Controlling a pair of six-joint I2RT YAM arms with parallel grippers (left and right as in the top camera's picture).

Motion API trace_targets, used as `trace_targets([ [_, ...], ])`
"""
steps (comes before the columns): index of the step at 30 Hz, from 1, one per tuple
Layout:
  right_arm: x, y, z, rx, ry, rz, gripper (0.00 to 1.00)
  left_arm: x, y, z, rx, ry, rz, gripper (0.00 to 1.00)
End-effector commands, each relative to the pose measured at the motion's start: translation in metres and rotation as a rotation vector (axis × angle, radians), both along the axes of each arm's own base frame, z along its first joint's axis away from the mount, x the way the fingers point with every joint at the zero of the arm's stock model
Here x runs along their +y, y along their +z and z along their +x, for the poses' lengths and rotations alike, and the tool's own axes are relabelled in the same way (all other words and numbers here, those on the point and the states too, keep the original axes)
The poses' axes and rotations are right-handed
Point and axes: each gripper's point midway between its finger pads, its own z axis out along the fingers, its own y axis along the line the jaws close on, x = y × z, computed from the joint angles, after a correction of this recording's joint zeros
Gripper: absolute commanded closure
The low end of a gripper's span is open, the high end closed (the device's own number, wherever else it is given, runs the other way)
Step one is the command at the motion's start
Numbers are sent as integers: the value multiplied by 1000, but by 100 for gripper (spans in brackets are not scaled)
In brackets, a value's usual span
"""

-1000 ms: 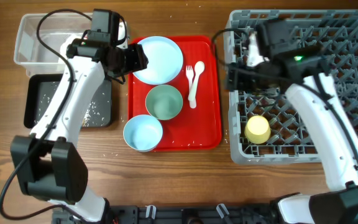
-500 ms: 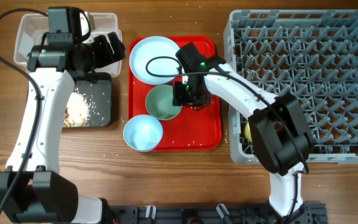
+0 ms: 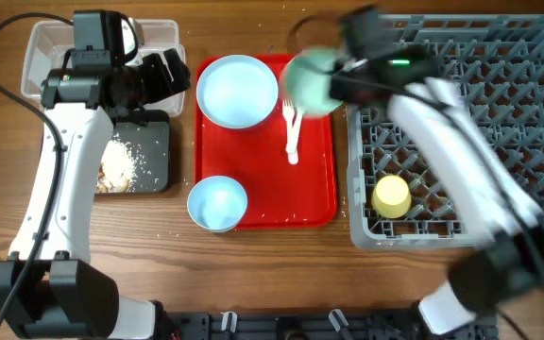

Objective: Sort waste into correct bins and load items into the dishwasher rack

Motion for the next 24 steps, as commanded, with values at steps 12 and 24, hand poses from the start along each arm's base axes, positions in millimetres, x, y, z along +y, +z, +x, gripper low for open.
trace_targets([
  [12,-126,1,106,-153,-271,-1157,95,4,10,2,-27,6,11,0],
  [24,-66,-85,105,1,130,-1053,83,4,10,2,-27,6,11,0],
])
